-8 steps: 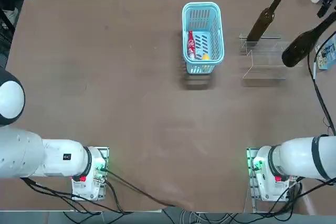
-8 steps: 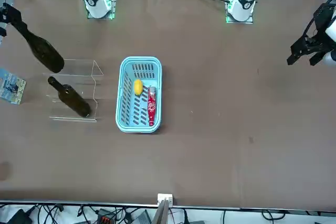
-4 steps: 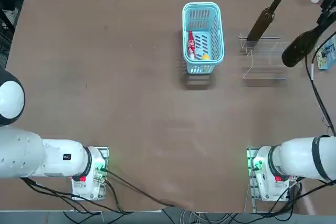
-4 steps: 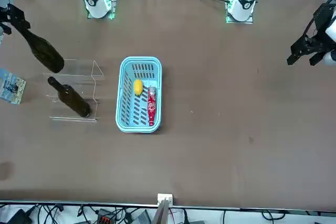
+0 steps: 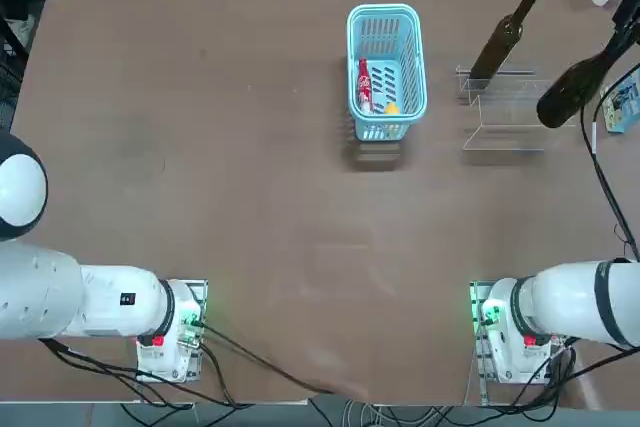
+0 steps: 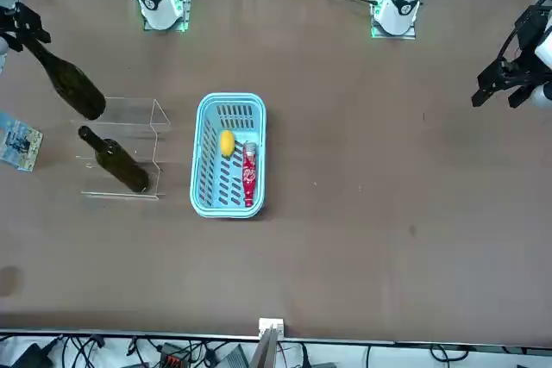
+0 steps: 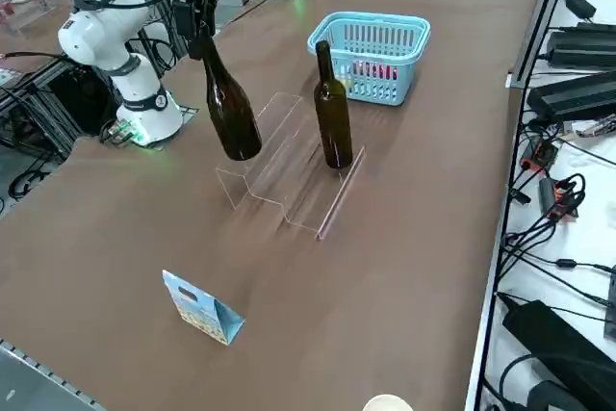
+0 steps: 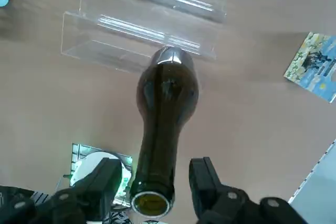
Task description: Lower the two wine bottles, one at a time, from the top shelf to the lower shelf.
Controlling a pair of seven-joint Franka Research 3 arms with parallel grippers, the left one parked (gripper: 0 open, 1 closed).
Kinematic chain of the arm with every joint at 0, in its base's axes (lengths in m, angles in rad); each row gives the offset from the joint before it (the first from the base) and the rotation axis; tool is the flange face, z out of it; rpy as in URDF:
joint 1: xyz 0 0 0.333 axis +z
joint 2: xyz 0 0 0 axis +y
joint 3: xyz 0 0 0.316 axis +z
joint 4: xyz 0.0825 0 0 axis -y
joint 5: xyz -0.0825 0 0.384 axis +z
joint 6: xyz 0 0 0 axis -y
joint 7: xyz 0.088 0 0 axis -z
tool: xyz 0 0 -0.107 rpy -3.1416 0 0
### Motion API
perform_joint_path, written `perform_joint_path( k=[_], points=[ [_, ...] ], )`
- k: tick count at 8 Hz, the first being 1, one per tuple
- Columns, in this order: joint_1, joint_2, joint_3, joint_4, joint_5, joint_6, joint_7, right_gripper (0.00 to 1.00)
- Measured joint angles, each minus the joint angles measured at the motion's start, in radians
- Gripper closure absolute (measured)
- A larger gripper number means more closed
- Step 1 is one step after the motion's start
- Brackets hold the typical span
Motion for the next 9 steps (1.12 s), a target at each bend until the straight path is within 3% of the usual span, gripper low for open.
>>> perform_joint_path(
  k=[6,7,9],
  points=[
    [0.000,-0.001,0.005,0.000,-0.020,0.000,0.000,0.41],
    [0.000,-0.002,0.006,0.000,-0.020,0.000,0.000,0.53],
    [0.001,-0.002,0.015,0.000,-0.026,0.001,0.000,0.60]
  ],
)
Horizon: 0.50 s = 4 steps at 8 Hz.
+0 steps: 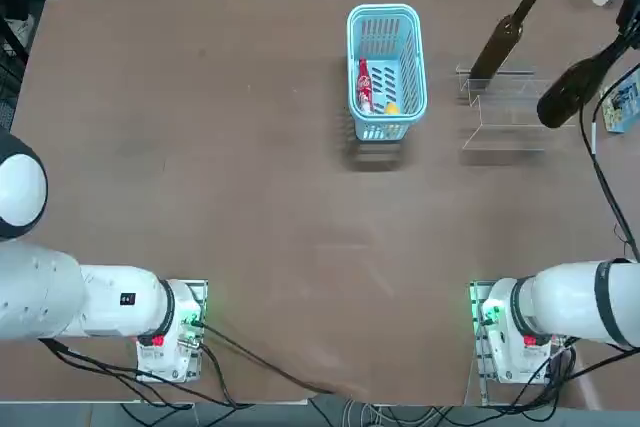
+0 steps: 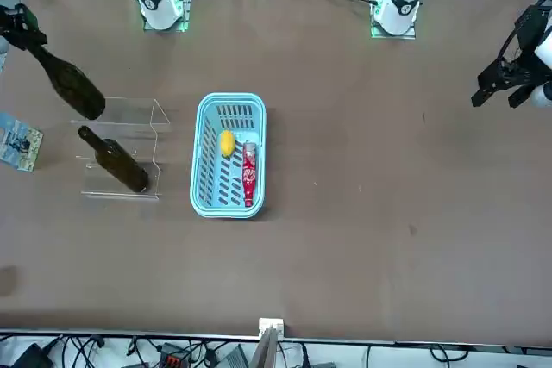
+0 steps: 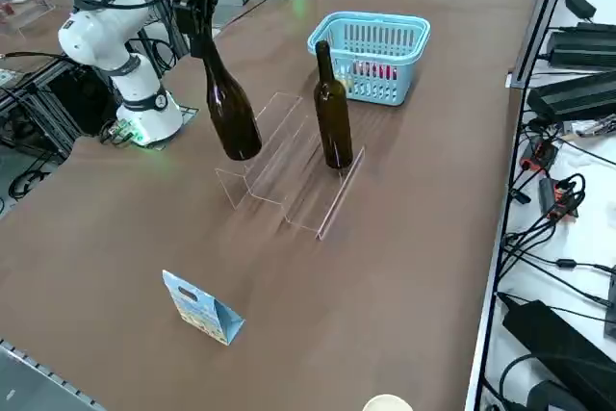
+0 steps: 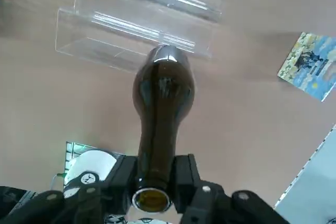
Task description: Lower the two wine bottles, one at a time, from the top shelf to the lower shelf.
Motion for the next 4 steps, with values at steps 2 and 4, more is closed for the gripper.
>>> perform_joint_path(
  k=[2,4],
  points=[
    [0.000,0.000,0.004,0.001,0.000,0.004,0.000,0.60],
    [0.000,0.001,0.017,0.008,0.000,0.013,0.000,0.60]
  ],
)
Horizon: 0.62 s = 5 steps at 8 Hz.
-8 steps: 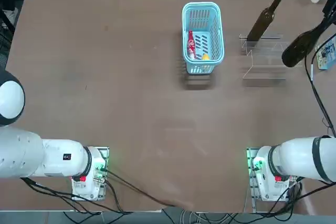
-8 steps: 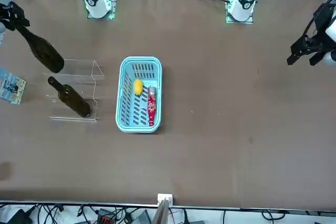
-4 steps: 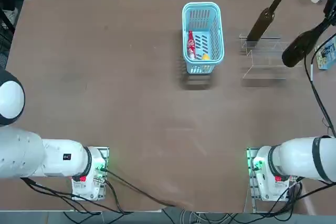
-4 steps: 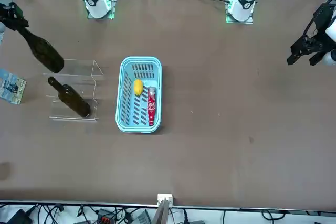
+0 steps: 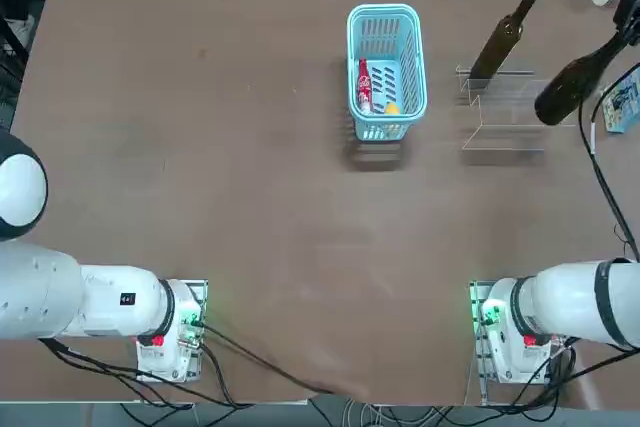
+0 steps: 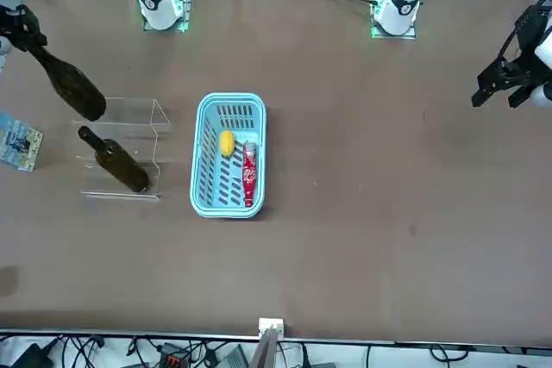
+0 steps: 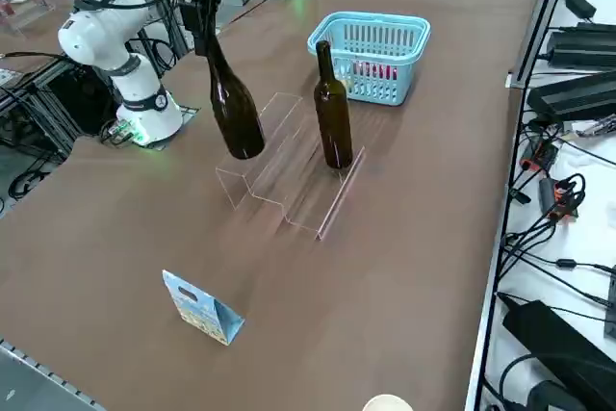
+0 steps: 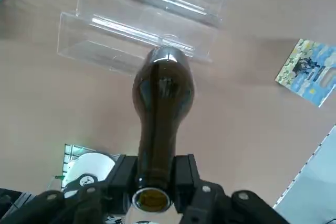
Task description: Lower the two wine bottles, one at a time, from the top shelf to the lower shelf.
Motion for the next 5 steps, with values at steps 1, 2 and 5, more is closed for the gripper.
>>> perform_joint_path(
  k=[1,2,5],
  points=[
    [0.000,0.002,0.007,0.018,-0.001,0.002,-0.003,0.60],
    [0.001,0.009,0.012,0.049,-0.009,0.004,-0.027,0.60],
    [0.001,0.122,0.015,0.217,-0.028,0.014,-0.207,0.60]
  ],
)
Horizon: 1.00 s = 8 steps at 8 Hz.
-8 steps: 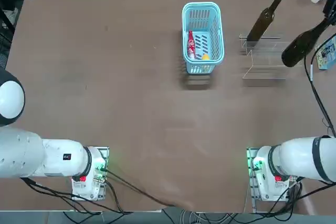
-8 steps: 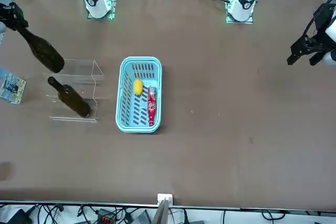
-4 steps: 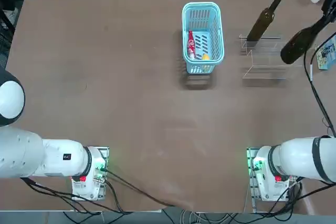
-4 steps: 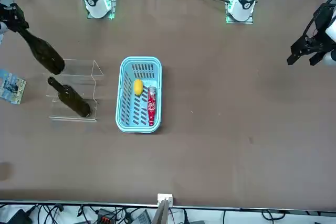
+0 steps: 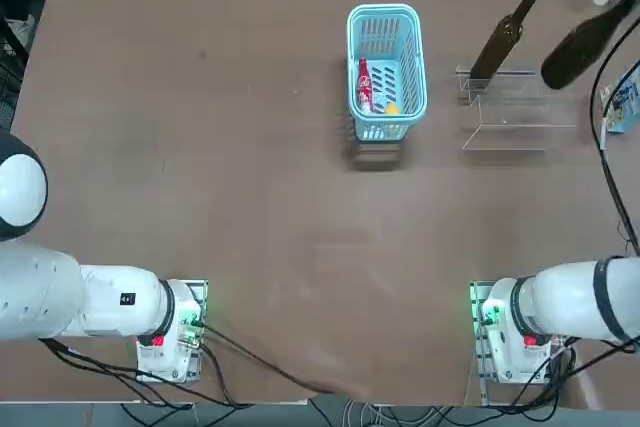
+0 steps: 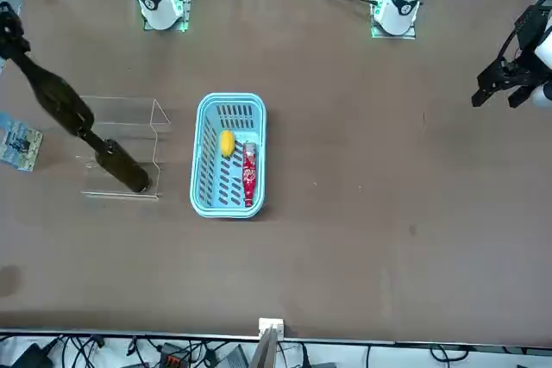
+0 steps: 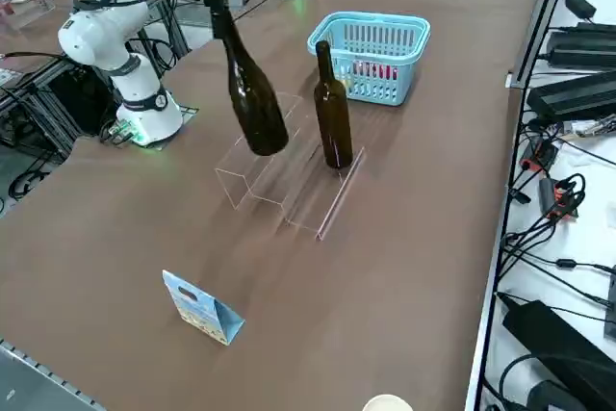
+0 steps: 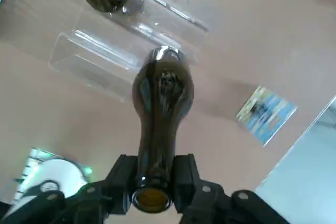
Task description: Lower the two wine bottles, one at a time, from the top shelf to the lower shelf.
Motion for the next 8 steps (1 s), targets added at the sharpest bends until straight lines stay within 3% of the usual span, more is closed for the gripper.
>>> perform_joint_path(
  k=[4,8],
  points=[
    [-0.001,0.226,-0.008,0.159,0.003,0.090,-0.260,0.60],
    [-0.004,0.332,-0.038,0.170,0.042,0.142,-0.389,0.60]
  ],
)
